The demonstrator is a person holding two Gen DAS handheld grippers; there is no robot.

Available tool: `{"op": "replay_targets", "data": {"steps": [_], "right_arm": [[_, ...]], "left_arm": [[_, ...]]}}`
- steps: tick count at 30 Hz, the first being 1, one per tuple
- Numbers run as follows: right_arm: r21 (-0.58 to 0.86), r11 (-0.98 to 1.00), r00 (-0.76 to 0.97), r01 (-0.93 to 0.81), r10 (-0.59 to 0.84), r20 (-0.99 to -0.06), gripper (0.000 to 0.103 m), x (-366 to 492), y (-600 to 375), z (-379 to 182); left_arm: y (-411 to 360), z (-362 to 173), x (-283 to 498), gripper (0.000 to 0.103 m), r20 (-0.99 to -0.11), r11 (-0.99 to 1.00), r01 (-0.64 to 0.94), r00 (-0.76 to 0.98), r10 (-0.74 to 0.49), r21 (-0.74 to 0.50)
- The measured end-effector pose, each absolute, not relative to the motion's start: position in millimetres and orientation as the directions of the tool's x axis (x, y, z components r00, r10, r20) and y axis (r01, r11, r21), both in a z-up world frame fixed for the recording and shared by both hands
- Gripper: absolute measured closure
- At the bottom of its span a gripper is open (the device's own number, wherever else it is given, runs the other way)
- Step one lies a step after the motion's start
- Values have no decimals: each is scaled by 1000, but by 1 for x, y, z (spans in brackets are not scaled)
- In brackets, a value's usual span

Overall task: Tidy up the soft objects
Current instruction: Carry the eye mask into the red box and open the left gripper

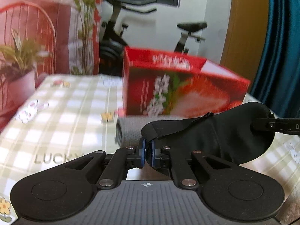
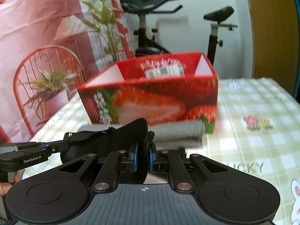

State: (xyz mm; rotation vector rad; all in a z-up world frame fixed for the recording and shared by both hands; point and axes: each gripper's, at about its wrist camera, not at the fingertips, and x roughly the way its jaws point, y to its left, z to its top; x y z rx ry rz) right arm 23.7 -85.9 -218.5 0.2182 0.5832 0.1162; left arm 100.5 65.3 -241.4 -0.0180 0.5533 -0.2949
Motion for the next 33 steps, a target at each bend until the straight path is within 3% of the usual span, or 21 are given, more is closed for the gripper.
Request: {"op": "replay_targets", "data": {"steps": [11,18,26,33], "right_arm": [[160,981,900,-106,163,-404,92,45,-97,-159],[109,986,925,-124,154,-347,92,81,-103,-132],[89,991,934,-95,120,-336,93,139,-118,-126],[63,996,908,-60,80,-411,93,198,-127,-146]], "left_arm": [[54,-178,109,95,-339,957,280,896,-287,-69],[41,-149,143,95,-288,959,282,917,-277,-25],[18,-134,200,95,-304,957,285,917,-258,47],[3,-147,257,95,-412,959,279,880,-238,42]]}}
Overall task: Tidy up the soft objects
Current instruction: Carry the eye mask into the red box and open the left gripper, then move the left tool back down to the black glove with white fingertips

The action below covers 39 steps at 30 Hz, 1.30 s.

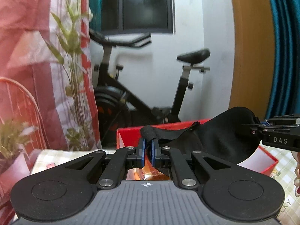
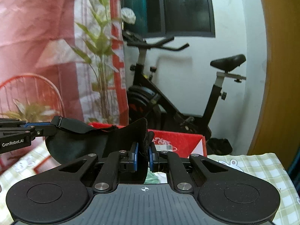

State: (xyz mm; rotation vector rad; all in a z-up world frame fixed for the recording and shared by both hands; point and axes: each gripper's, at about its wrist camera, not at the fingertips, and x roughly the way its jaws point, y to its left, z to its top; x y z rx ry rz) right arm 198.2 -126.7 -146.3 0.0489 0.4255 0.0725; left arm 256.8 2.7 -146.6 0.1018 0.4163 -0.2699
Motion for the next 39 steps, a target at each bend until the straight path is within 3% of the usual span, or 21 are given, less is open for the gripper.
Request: {"op": "replay_targets", "data": {"steps": [7,12,15,17,18,19,23,25,29,31,39], "right_arm": [[27,999,857,-41,49,-512,93,242,-124,-174],[3,999,840,-38,33,-542,91,251,-122,-183],[-25,999,834,-39,19,-551,83,253,-122,-184],[-40,998,836,-40,11,-549,78,251,-124,-181],[-48,998,838,-40,8,-546,76,250,-124,-181],[-55,998,839,-40,3,-544,69,250,-124,-179],[-68,997,851,-42,0,-525,34,243,-123,-173],[-68,997,858,-46,5,-513,24,237,-123,-169],[-66,996,873,-54,16,-487,5,225,-122,-158],[-65,996,880,-53,16,-475,0,218,-121,-153],[-62,997,886,-52,17,-464,0,193,-116,-144]], "left_arm": [[-8,-171,293,95,-525,955,289,823,-217,59],[-7,-180,303,93,-549,953,294,810,-204,79],[-5,-181,305,88,-558,952,295,805,-203,79],[-3,-179,306,72,-559,951,301,802,-210,75],[-4,-177,307,56,-555,950,302,804,-212,74],[-3,-175,305,44,-548,950,302,809,-214,74],[-4,-165,295,21,-526,947,317,816,-240,59],[-3,-160,290,4,-517,947,317,819,-248,47],[-2,-149,279,2,-502,951,305,830,-244,42],[1,-144,273,0,-495,953,302,834,-246,36],[11,-130,241,0,-470,960,278,853,-228,38]]}}
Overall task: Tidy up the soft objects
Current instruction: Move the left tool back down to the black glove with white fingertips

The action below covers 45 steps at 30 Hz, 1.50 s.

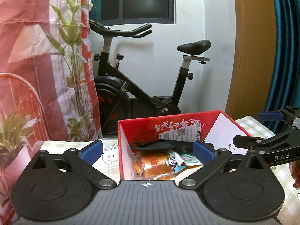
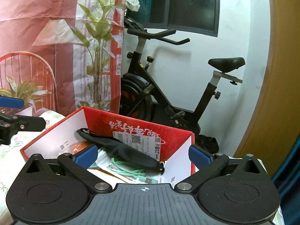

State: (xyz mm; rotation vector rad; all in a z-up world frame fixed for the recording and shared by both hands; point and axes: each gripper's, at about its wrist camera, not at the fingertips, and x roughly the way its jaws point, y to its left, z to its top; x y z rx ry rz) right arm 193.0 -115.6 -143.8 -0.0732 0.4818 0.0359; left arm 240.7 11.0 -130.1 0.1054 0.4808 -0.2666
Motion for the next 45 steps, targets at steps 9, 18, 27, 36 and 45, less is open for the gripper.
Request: {"op": "replay_targets", "data": {"steps": [9,18,27,36,45], "right_arm": [[-14,998,898,-68,55,-437,0,158,-109,-146],[12,997,904,-80,78,-421,0,131,-106,-161],[27,997,912,-75,80,-403,0,107,-106,-186],[24,998,881,-63,67,-468,0,94,-105,-230],[53,997,847,-56,76,-526,1,81,-102,-261]], "left_arm": [[24,-132,206,0,-471,965,263,853,-224,17],[24,-151,177,0,-477,963,269,849,-228,18],[27,-178,164,0,-511,965,261,830,-222,5],[30,-210,159,0,-575,964,267,787,-224,-9],[23,-241,151,6,-626,951,306,733,-265,-43]]}}
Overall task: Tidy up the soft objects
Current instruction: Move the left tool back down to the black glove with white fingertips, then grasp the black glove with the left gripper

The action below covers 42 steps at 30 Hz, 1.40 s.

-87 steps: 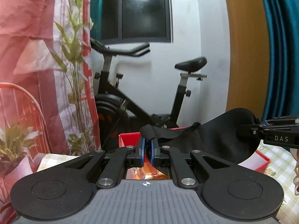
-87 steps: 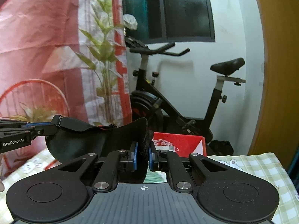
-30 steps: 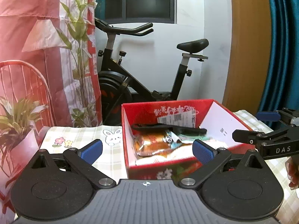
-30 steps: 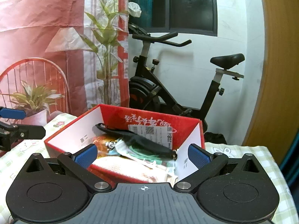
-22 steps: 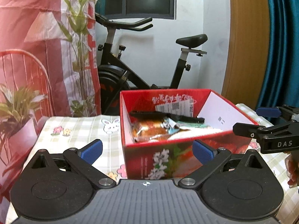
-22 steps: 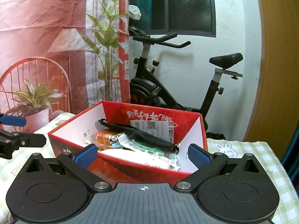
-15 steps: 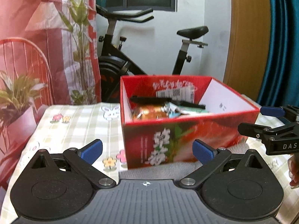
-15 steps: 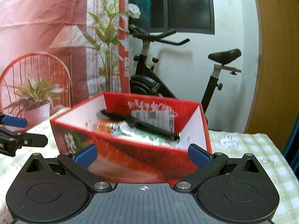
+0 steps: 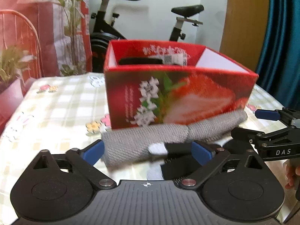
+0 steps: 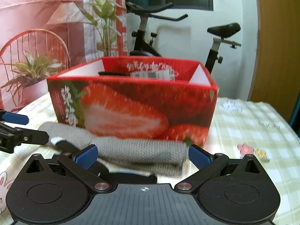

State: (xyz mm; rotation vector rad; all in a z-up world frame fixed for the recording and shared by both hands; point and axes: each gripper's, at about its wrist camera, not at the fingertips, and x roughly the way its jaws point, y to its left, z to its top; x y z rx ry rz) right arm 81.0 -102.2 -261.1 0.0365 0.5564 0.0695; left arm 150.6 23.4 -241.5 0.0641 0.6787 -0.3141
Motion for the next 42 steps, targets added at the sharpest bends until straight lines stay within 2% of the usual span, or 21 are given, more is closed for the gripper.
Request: {"op": "replay_targets", "data": {"steps": [5,13,17,23,26,28,29,31,34,42], "right_arm": [[95,995,832,-31,79,-550,4,72,-99,-275],[84,995,835,-49,87,-544,12,61,-94,-286],[112,993,831,-39,95,-548,21,61,-99,-288],[147,988,827,-46,120,-549,24,60,-103,-291],[152,987,827,-59,133,-547,30,59,-103,-291],[155,986,827,-66,141,-544,32,59,-103,-291],[156,985,827,-70,144,-543,34,59,-102,-291],[157,984,828,-78,152,-540,36,59,-101,-291],[161,984,827,-81,156,-540,37,58,-101,-291],[182,979,823,-91,177,-539,41,58,-103,-292]], "left_arm": [[21,-259,151,21,-649,933,342,686,-329,-111],[14,-275,153,22,-657,921,366,663,-360,-135],[10,-279,153,23,-660,919,373,659,-362,-132],[9,-284,154,29,-667,917,375,650,-364,-135],[9,-286,151,39,-659,914,382,654,-372,-136],[9,-287,148,54,-652,909,395,656,-382,-135],[9,-288,147,59,-649,904,404,653,-390,-137],[8,-288,145,81,-642,891,428,643,-419,-152],[6,-288,141,84,-637,887,443,647,-419,-133],[17,-289,135,85,-635,889,421,641,-431,-180]]}}
